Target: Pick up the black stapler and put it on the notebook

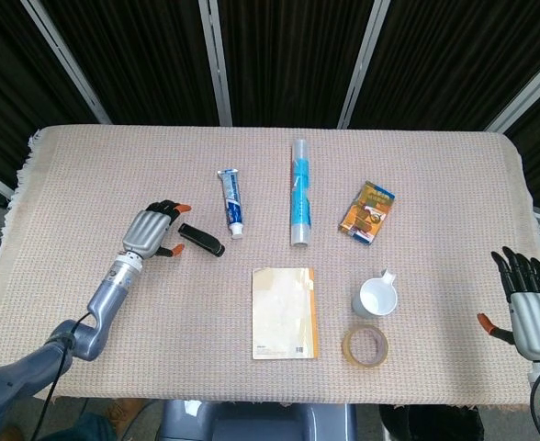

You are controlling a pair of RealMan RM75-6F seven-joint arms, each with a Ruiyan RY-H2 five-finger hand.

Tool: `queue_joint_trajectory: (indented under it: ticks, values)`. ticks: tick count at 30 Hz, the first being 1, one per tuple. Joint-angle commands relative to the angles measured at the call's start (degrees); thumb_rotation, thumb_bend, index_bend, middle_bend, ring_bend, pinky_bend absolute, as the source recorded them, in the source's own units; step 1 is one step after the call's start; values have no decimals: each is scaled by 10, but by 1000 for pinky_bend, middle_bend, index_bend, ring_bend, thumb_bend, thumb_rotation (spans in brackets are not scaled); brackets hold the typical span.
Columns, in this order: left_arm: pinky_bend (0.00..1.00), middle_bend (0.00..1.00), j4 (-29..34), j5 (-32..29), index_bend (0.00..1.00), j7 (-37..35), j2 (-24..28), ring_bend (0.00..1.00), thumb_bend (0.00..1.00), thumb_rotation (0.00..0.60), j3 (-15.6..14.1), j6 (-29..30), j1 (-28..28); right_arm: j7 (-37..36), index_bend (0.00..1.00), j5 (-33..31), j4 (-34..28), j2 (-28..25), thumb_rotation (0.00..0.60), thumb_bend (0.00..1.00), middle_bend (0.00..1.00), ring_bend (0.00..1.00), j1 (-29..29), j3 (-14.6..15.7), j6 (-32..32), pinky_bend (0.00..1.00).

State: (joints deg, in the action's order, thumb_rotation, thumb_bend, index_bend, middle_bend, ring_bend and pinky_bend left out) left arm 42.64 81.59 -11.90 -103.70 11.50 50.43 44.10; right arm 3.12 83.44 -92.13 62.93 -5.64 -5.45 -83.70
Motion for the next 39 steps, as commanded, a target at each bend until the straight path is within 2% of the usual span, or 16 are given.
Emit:
queue_joint_trajectory:
  ticks: [1, 9, 13, 17, 23, 31, 36, 39]
  values:
    - [193, 193, -11, 4, 198, -11, -11, 138, 257, 561, -4, -6, 12, -4, 0, 0, 1, -1, 600, 142, 0, 0, 2, 0, -2, 0]
    - [221, 224, -32, 8, 282, -22, -28, 182, 278, 565, -11, -17, 34, -10, 0, 4, -1, -5, 600, 143, 0, 0, 7, 1, -11, 0]
    - [297, 303, -38, 11, 351, -26, -35, 251, 285, 566, -17, -17, 39, -11, 0, 4, -2, -6, 600, 143, 0, 0, 9, 1, -15, 0]
    - [315, 334, -46, 11, 404, -19, -41, 269, 300, 574, -24, -22, 41, -13, 0, 5, -2, -7, 600, 142, 0, 0, 11, 1, -19, 0]
    - [398, 443, -49, 7, 538, -16, -43, 363, 411, 600, -28, -26, 41, -13, 0, 9, -3, -7, 600, 142, 0, 0, 14, 3, -24, 0]
    - [442, 496, -39, -1, 605, -7, -36, 415, 537, 600, -22, 1, 34, -9, 0, 11, -4, -7, 600, 143, 0, 0, 14, 4, -22, 0]
    - [448, 501, 11, 5, 614, -26, -7, 422, 535, 600, -21, 35, 23, -5, 0, 10, -5, -5, 600, 142, 0, 0, 12, 4, -19, 0]
    - [449, 505, 86, 16, 614, -38, 30, 424, 534, 600, -25, 47, 20, -7, 0, 11, -7, -5, 600, 141, 0, 0, 11, 4, -17, 0]
